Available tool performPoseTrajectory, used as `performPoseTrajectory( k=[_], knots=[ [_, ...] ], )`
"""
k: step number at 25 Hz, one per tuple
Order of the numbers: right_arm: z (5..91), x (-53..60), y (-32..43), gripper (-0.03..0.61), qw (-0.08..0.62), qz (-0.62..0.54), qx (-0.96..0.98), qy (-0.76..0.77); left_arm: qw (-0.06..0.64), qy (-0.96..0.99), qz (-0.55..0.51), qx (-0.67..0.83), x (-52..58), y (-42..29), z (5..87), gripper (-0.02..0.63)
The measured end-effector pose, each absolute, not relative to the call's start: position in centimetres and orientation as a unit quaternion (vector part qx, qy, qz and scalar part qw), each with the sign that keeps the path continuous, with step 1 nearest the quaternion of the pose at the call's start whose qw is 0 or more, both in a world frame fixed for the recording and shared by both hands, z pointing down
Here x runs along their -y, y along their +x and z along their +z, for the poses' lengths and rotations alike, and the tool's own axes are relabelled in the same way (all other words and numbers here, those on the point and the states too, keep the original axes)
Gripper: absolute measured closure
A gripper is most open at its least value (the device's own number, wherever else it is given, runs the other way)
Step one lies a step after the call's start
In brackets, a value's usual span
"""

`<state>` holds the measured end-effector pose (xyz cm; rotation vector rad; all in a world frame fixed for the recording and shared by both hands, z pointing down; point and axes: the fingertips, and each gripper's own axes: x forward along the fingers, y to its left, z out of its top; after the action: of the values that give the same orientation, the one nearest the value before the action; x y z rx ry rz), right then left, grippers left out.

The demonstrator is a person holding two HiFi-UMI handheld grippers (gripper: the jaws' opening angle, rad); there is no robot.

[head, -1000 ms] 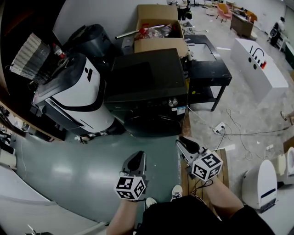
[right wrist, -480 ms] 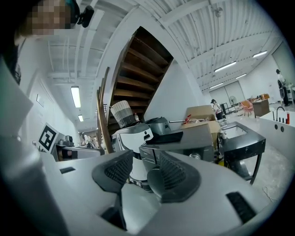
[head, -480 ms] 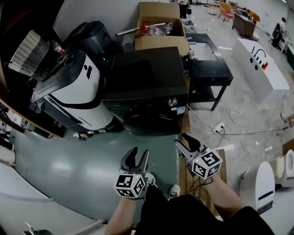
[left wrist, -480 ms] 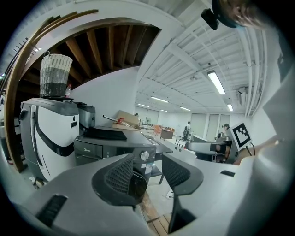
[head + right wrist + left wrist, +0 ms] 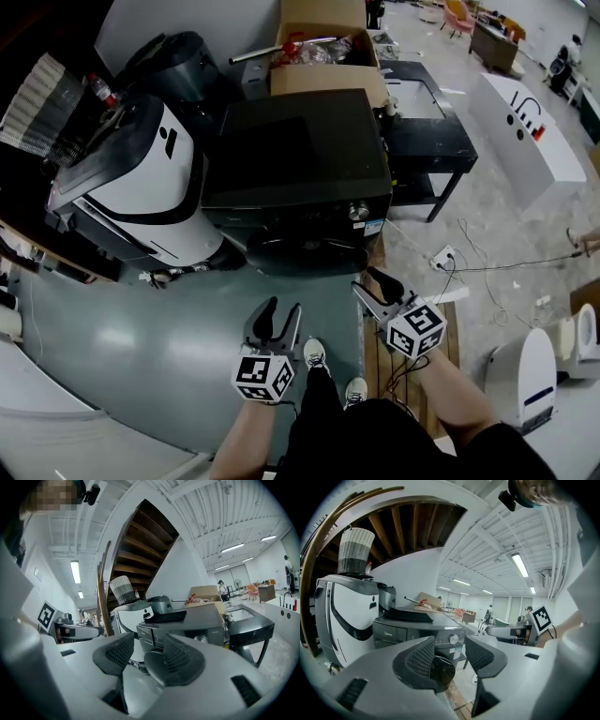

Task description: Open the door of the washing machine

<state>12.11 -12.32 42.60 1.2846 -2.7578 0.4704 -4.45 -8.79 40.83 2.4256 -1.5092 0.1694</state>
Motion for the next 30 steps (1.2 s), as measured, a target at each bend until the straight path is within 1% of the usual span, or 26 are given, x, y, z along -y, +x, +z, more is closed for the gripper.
performPoseTrajectory(
  k=[14, 30],
  knots=[
    [52.1, 22.0, 8.6, 0.371, 0.126, 0.163, 0.880, 0.429, 0.164, 0.855, 0.080, 0.486, 18.1, -6.8, 47.4, 0.402],
    [67.9, 29.7, 10.8, 0.360, 0.260, 0.197, 0.839, 0.436, 0.212, 0.852, 0.108, 0.466, 24.0, -6.9, 56.6, 0.394]
  ],
)
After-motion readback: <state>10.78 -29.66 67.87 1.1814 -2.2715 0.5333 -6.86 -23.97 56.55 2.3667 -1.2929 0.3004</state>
